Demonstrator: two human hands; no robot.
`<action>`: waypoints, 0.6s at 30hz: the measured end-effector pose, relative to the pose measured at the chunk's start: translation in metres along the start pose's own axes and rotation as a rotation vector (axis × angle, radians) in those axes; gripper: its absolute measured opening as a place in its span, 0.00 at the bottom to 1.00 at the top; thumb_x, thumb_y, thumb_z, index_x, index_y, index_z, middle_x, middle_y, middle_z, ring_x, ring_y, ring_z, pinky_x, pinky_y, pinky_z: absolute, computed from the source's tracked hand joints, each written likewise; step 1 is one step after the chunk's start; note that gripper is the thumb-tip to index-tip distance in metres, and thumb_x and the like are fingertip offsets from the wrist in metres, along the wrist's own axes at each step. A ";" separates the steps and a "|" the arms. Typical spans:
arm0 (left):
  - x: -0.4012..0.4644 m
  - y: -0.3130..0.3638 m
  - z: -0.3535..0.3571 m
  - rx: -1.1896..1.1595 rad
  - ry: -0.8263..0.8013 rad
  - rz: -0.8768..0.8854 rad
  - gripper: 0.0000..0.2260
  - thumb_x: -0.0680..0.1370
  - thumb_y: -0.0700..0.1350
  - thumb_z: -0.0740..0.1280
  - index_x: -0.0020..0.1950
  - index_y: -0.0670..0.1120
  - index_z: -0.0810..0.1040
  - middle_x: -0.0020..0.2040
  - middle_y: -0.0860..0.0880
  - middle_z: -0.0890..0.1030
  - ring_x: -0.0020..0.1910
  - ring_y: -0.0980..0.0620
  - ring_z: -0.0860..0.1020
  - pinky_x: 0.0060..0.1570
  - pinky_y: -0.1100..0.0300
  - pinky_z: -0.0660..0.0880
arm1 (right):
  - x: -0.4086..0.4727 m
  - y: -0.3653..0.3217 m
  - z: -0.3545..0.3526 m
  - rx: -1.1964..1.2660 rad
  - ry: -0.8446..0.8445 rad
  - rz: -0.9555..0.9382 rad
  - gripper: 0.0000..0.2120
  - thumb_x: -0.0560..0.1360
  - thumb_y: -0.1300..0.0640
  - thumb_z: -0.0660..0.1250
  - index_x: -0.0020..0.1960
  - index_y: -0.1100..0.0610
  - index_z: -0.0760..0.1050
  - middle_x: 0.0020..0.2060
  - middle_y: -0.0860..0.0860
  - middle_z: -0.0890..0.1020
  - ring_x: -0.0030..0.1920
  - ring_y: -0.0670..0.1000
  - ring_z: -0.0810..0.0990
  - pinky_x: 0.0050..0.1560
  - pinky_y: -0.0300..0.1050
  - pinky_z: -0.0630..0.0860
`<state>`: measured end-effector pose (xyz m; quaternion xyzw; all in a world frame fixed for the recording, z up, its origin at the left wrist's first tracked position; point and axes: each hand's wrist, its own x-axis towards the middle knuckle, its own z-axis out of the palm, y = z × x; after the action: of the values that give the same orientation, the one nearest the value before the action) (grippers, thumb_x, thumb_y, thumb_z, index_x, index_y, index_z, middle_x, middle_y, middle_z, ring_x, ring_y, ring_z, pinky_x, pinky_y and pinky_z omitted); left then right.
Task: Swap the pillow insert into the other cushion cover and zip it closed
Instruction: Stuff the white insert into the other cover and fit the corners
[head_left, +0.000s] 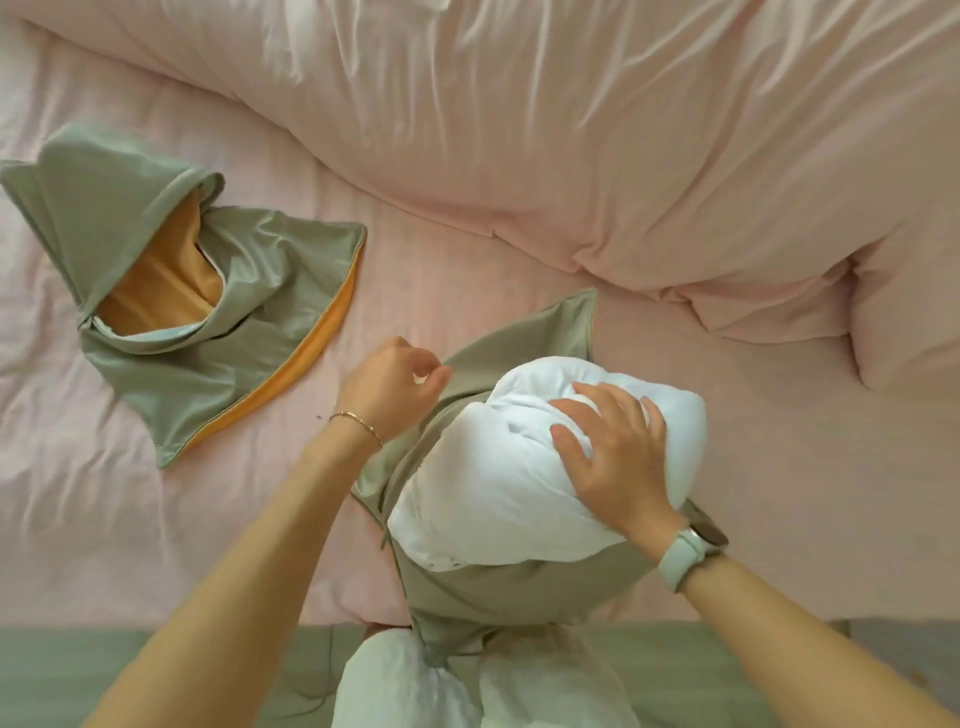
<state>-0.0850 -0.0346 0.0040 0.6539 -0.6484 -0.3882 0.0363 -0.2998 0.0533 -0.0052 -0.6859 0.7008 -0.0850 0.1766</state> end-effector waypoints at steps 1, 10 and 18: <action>0.005 0.011 0.004 -0.093 -0.010 0.048 0.08 0.77 0.45 0.63 0.45 0.46 0.81 0.43 0.51 0.76 0.42 0.51 0.75 0.47 0.59 0.71 | -0.013 0.005 0.002 0.025 0.067 -0.012 0.16 0.74 0.45 0.55 0.51 0.50 0.79 0.53 0.50 0.80 0.57 0.56 0.75 0.61 0.56 0.61; 0.028 0.054 0.070 0.204 -0.208 0.128 0.09 0.74 0.40 0.64 0.44 0.48 0.83 0.40 0.52 0.78 0.40 0.52 0.72 0.38 0.62 0.66 | -0.052 0.036 0.019 0.121 0.224 0.004 0.16 0.73 0.49 0.56 0.59 0.49 0.71 0.55 0.48 0.75 0.59 0.53 0.72 0.62 0.56 0.61; 0.023 0.091 0.080 -0.251 -0.356 0.007 0.07 0.76 0.46 0.66 0.43 0.45 0.81 0.33 0.49 0.75 0.33 0.53 0.70 0.34 0.67 0.67 | -0.070 0.041 0.014 0.171 0.261 0.000 0.20 0.72 0.48 0.58 0.63 0.50 0.70 0.52 0.48 0.79 0.59 0.52 0.73 0.64 0.57 0.62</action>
<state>-0.2068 -0.0329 -0.0121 0.5630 -0.5935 -0.5751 0.0038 -0.3331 0.1261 -0.0234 -0.6514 0.7081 -0.2327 0.1416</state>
